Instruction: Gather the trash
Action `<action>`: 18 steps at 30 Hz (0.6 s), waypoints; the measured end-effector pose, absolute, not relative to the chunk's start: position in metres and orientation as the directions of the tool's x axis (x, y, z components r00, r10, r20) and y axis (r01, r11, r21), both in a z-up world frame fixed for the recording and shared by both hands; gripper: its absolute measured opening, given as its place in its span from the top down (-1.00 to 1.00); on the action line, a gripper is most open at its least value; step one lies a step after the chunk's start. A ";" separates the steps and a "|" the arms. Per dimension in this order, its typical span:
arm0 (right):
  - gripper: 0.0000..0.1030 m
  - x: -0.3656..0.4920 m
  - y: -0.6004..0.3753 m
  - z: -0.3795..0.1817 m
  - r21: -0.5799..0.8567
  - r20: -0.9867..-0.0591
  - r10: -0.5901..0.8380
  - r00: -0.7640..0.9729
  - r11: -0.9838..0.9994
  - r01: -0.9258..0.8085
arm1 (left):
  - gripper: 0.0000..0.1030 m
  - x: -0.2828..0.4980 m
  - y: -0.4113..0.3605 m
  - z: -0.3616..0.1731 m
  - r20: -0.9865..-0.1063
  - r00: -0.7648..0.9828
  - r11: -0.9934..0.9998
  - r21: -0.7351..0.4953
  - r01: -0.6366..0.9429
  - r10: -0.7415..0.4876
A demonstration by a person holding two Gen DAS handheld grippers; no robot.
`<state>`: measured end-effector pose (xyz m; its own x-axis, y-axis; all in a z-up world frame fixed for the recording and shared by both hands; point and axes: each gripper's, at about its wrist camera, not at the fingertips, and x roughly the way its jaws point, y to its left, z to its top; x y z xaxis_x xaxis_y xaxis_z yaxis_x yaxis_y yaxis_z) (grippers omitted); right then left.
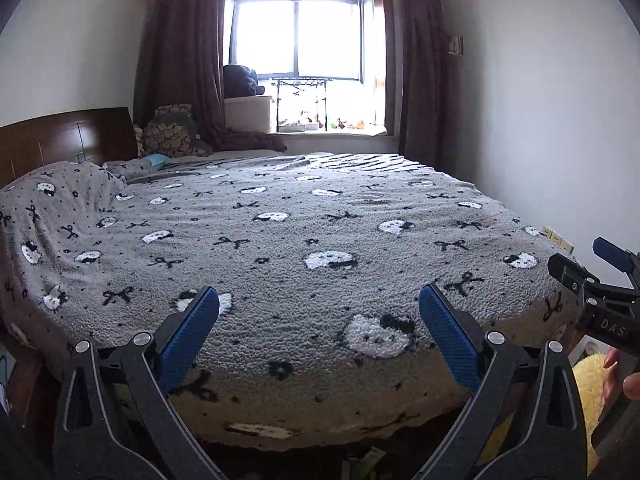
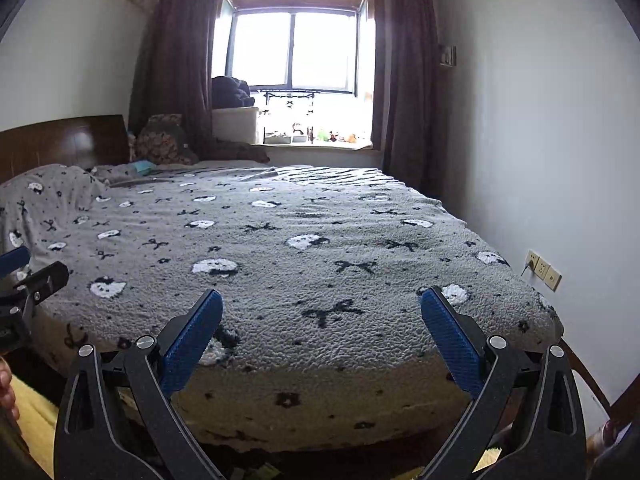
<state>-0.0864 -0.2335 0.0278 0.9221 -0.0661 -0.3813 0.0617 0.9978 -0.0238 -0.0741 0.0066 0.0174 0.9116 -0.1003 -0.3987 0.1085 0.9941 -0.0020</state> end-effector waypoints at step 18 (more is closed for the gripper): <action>-0.93 -0.084 -0.229 0.017 -0.013 -0.428 -0.064 0.902 0.998 0.065 | -0.84 -0.085 0.005 0.003 -0.418 0.904 0.995 0.003 0.101 -0.090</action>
<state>-0.0845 -0.2287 0.0166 0.9017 -0.0642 -0.4276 0.0651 0.9978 -0.0126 -0.0853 0.0047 0.0028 0.9038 -0.0903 -0.4184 0.1009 0.9949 0.0034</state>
